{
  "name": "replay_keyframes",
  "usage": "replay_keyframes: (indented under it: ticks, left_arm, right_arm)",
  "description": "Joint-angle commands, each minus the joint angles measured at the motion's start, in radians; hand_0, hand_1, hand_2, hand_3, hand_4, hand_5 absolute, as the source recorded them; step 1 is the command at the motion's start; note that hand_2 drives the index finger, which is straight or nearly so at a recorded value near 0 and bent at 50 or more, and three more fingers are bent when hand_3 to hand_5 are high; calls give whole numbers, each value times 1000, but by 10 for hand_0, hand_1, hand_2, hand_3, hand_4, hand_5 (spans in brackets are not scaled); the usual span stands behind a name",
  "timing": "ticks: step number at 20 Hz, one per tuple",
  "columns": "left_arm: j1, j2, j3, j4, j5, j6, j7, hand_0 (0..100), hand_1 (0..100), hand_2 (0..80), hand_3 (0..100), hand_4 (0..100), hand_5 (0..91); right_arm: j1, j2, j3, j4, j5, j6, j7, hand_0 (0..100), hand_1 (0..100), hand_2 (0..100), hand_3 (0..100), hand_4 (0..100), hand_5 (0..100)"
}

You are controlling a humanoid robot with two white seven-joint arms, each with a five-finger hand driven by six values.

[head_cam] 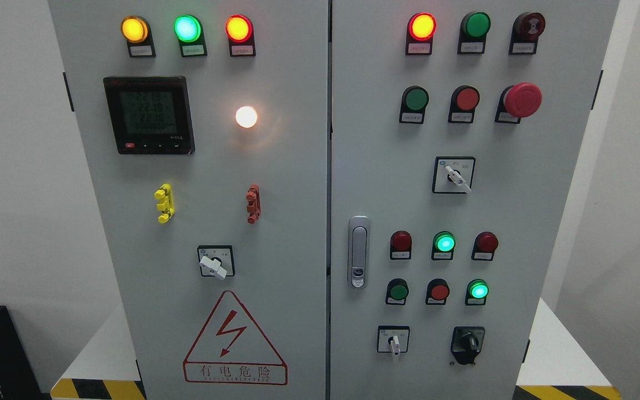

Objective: Flip black knob to close circuit

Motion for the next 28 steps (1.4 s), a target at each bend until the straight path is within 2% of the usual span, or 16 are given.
replay_keyframes:
  ticks: [1, 8, 9, 11, 13, 15, 16, 18, 19, 20, 21, 22, 25, 26, 28]
  left_arm:
    - [0, 0, -22, 21, -21, 1, 0, 120, 556, 0, 0, 0, 0]
    - [0, 0, -22, 21, -21, -1, 0, 120, 556, 0, 0, 0, 0]
    - [0, 0, -22, 21, -21, -1, 0, 120, 556, 0, 0, 0, 0]
    - [0, 0, -22, 21, -21, 1, 0, 120, 556, 0, 0, 0, 0]
    - [0, 0, -22, 21, -21, -1, 0, 120, 556, 0, 0, 0, 0]
    - [0, 0, -22, 21, -21, -1, 0, 120, 556, 0, 0, 0, 0]
    - [0, 0, -22, 21, -21, 1, 0, 120, 556, 0, 0, 0, 0]
    - [0, 0, -22, 21, -21, -1, 1, 120, 556, 0, 0, 0, 0]
    - [0, 0, -22, 21, -21, -1, 1, 120, 556, 0, 0, 0, 0]
    - [0, 0, -22, 21, -21, 1, 0, 120, 556, 0, 0, 0, 0]
    - [0, 0, -22, 21, -21, 1, 0, 120, 556, 0, 0, 0, 0]
    - [0, 0, -22, 21, -21, 1, 0, 120, 556, 0, 0, 0, 0]
    - [0, 0, -22, 21, -21, 1, 0, 120, 556, 0, 0, 0, 0]
    - [0, 0, -22, 21, -21, 1, 1, 120, 556, 0, 0, 0, 0]
    - [0, 0, -22, 21, -21, 1, 0, 120, 556, 0, 0, 0, 0]
  right_arm:
    - [0, -7, 0, 14, 3, 1, -11, 0, 150, 0, 0, 0, 0]
    - [-3, -11, 8, -29, 16, -2, -42, 0, 153, 0, 0, 0, 0]
    - [0, -13, 20, -60, 17, -3, -55, 0, 153, 0, 0, 0, 0]
    - [3, -16, 82, -107, 17, -5, -94, 0, 153, 0, 0, 0, 0]
    - [-2, -25, 126, -129, 17, -8, -149, 0, 152, 0, 1, 0, 0]
    - [-2, -25, 135, -189, 37, -6, -167, 0, 150, 0, 71, 6, 0]
    - [0, -25, 133, -218, 60, -6, -177, 0, 148, 41, 127, 59, 0]
    - [1, -28, 133, -282, 103, -6, -230, 0, 147, 130, 267, 198, 0]
    - [3, -34, 133, -317, 123, -6, -253, 0, 147, 149, 306, 228, 19]
    - [3, -39, 133, -351, 144, -6, -269, 0, 146, 200, 393, 297, 106]
    - [3, -44, 133, -389, 175, -6, -285, 0, 146, 208, 408, 309, 116]
    - [1, -47, 132, -420, 198, -6, -299, 0, 146, 252, 477, 361, 164]
    - [-10, -57, 133, -498, 262, -5, -350, 0, 147, 341, 564, 451, 265]
    - [-19, -57, 132, -518, 310, -3, -382, 0, 146, 349, 563, 463, 290]
    - [-42, -59, 130, -537, 444, -3, -478, 0, 161, 477, 657, 528, 414]
